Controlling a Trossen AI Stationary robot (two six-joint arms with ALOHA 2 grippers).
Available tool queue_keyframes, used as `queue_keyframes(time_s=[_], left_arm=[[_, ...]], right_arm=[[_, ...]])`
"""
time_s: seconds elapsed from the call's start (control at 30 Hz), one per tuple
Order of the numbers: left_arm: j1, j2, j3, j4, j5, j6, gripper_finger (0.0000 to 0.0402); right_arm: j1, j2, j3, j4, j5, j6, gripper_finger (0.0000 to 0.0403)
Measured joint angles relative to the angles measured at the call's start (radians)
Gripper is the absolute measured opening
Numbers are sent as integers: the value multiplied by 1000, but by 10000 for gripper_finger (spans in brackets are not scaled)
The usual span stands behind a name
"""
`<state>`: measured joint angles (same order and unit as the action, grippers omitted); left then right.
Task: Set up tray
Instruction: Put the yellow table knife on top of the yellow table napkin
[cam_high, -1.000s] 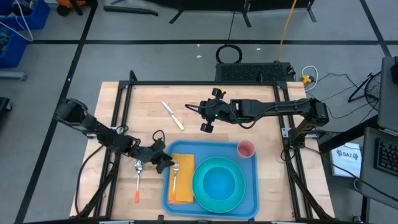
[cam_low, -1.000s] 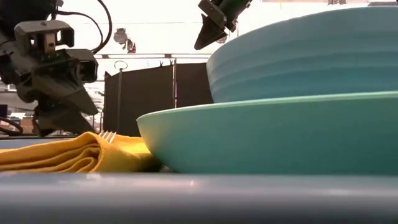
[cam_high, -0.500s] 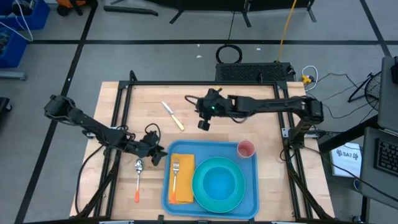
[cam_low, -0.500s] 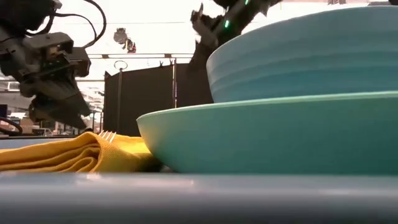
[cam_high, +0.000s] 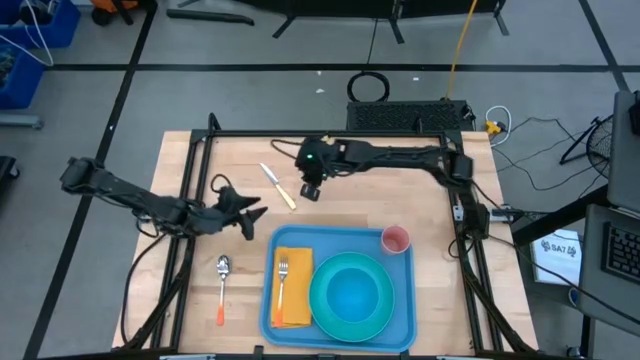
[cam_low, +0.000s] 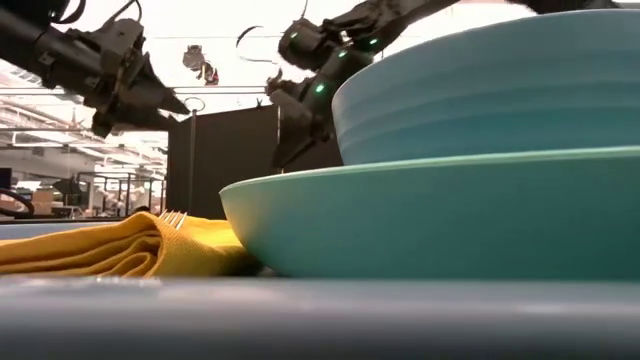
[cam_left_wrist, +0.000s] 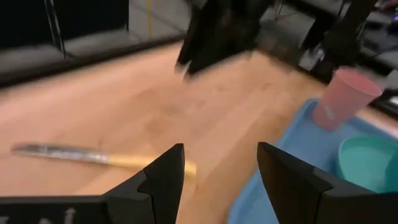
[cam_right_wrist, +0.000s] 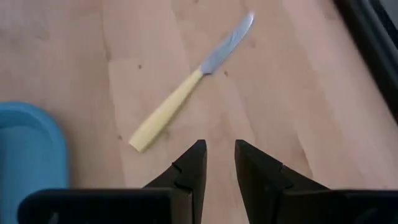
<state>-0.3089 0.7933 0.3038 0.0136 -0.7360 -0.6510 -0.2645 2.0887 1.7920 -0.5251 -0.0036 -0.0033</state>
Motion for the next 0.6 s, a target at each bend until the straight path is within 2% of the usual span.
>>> queue_keyframes(time_s=[0.2,0.43,0.6], left_arm=[[21,-44,1,19,1,74,207],[23,-47,1,20,1,104,207],[23,-46,1,21,2,107,207]], right_arm=[[16,146,152,-86,3,-51,89],[40,208,163,13,-46,-6,115],[59,218,156,48,-58,45,113]])
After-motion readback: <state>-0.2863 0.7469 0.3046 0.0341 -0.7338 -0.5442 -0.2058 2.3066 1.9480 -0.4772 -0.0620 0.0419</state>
